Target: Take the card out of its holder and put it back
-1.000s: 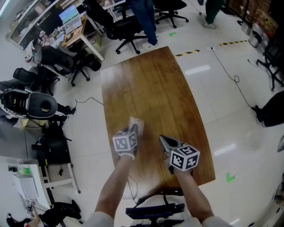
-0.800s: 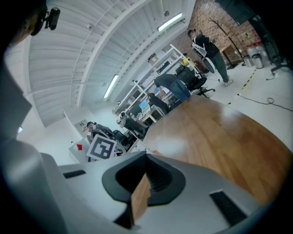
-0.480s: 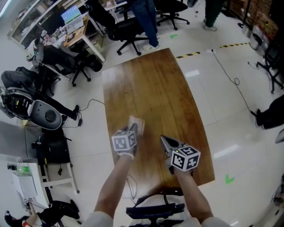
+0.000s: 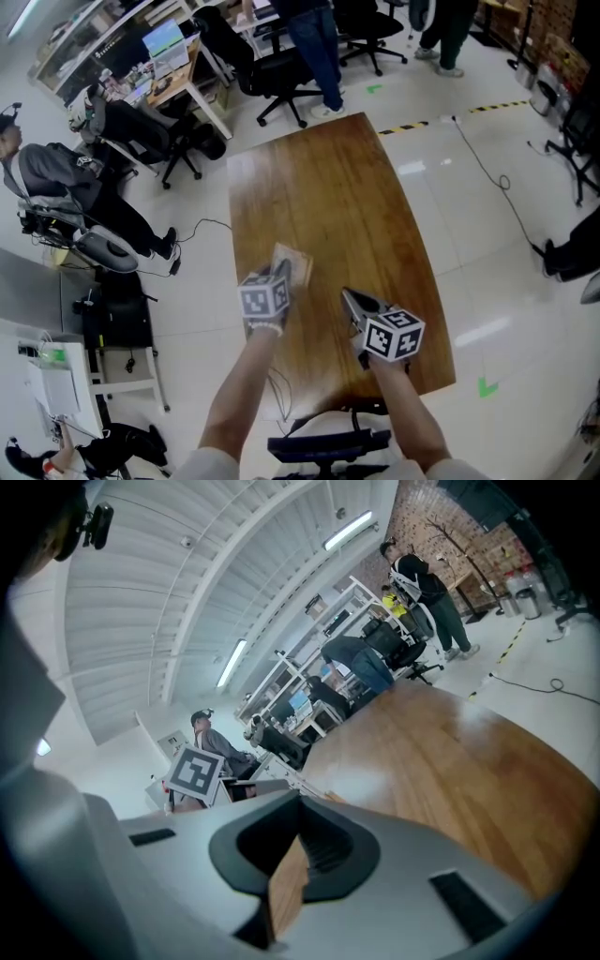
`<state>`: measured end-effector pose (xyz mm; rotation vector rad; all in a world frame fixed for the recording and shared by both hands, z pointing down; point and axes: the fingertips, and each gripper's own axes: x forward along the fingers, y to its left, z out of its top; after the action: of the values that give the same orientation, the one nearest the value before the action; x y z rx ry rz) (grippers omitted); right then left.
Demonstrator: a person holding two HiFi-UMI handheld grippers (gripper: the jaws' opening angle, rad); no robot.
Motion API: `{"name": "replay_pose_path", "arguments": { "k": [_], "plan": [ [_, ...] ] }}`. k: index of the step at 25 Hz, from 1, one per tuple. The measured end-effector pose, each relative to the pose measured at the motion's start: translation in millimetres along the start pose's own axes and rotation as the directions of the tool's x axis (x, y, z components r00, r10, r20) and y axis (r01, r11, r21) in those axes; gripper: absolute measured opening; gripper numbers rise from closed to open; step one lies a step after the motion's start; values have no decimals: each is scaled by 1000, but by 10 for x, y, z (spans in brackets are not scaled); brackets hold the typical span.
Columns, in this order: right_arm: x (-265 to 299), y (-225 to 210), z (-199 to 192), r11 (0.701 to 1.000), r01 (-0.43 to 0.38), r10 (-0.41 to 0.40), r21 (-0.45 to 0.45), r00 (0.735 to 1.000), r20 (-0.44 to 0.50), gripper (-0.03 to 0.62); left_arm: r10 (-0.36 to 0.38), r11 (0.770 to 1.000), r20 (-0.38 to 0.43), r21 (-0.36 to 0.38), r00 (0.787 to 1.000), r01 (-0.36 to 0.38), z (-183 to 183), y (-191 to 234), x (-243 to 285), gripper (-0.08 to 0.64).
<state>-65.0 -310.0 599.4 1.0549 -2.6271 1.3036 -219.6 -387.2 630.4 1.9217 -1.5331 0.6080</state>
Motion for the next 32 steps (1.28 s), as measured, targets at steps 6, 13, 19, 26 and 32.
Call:
{"name": "replay_pose_path", "arguments": {
  "k": [6, 13, 19, 26, 32],
  "plan": [
    [-46, 101, -32, 1000, -11, 11, -13, 1000, 5, 11, 19, 1000, 68, -24, 998, -18, 115, 16, -319, 2],
    [-169, 267, -38, 996, -30, 30, -83, 1000, -10, 11, 12, 997, 193, -74, 981, 2, 147, -197, -865, 2],
    [-328, 437, -51, 978, -43, 33, -204, 998, -52, 11, 28, 990, 275, -142, 961, 11, -153, -444, -1401, 2],
    [-488, 561, -11, 956, -65, 44, -286, 996, -78, 11, 62, 976, 325, -219, 944, 12, -536, -596, -1733, 2],
    [-593, 628, -138, 974, -74, 64, -215, 997, -54, 11, 40, 978, 308, -207, 950, 26, -723, -742, -1824, 2]
  ]
}}
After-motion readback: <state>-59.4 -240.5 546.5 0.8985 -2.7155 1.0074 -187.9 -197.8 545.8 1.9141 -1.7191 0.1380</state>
